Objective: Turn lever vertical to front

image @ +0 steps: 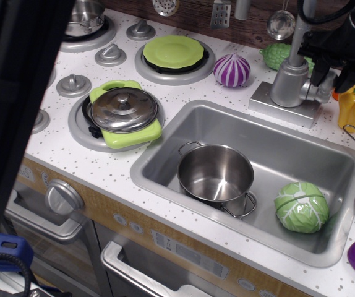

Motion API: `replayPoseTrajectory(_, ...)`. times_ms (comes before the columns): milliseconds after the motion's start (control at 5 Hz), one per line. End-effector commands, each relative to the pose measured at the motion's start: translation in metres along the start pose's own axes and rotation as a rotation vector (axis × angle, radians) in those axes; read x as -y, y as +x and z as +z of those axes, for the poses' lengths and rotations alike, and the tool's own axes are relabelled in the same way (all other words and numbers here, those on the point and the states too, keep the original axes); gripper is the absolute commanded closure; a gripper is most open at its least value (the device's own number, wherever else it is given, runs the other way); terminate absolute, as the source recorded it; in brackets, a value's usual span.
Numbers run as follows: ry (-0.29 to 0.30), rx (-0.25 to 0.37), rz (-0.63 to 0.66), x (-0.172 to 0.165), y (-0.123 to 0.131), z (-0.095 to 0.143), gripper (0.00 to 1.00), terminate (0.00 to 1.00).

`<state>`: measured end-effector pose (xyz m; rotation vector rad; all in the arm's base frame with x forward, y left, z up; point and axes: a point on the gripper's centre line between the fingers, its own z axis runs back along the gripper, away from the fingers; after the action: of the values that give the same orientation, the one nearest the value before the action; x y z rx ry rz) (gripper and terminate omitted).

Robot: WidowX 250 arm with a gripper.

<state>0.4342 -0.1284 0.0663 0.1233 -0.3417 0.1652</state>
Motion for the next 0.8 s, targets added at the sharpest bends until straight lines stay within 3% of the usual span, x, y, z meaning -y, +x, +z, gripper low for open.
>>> replayPoseTrajectory(0,-0.097,-0.015,0.023,0.006,-0.004,0.017,1.00,0.00)
replayPoseTrajectory(600,-0.131,-0.140,0.032,0.006,-0.019,-0.013,1.00,0.00)
